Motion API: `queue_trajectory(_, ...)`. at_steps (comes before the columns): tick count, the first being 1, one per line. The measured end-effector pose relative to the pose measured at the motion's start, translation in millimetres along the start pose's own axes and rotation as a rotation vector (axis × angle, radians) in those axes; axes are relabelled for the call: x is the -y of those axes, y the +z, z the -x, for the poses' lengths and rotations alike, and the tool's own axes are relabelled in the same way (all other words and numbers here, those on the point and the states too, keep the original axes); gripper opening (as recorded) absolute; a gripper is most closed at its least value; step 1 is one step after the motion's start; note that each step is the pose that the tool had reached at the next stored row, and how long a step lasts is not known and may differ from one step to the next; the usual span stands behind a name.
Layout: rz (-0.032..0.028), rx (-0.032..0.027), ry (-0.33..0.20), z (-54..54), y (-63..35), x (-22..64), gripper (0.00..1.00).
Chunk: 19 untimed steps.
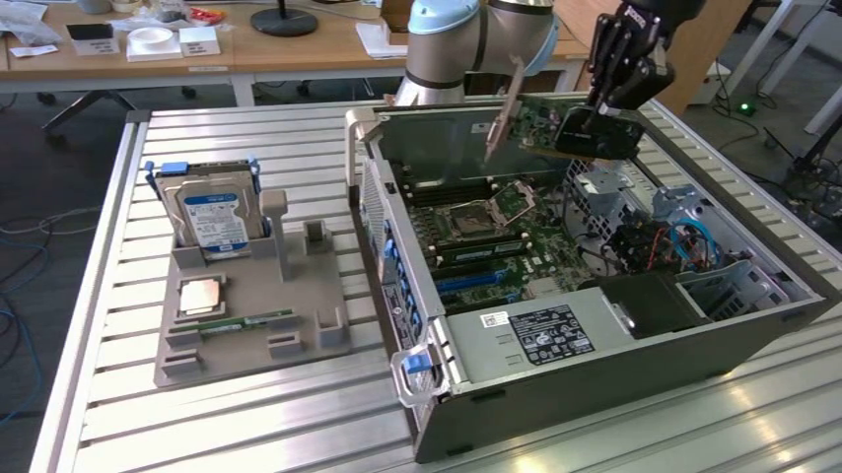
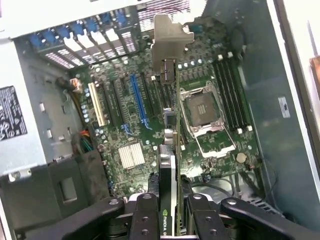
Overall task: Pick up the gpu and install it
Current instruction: 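Insert the gpu into the slot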
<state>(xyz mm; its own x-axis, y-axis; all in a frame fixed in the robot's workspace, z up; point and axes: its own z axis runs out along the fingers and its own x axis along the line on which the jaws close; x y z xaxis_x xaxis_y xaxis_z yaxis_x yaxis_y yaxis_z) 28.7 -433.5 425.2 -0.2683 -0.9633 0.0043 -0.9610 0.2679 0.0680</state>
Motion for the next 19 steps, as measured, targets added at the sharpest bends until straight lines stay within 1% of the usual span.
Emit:
queue_trajectory(2, -0.0003, -0.0017, -0.028, 0.0, 0.4, 0.1, 0.26)
queue_trajectory(4, -0.0025, -0.003, -0.053, 0.0, 1.3, 0.1, 0.26)
queue_trajectory(6, -0.007, -0.0035, -0.077, 0.0, 2.4, 0.2, 0.26)
queue_trajectory(9, -0.0154, -0.0036, -0.11, 0.1, 4.1, 0.3, 0.26)
queue_trajectory(14, -0.0164, -0.0039, -0.117, 0.0, 4.2, 0.2, 0.26)
queue_trajectory(15, -0.0195, -0.0029, -0.118, -0.1, 4.6, -0.1, 0.26)
queue_trajectory(19, -0.0479, 0.0028, -0.124, -0.5, 6.8, -1.4, 0.26)
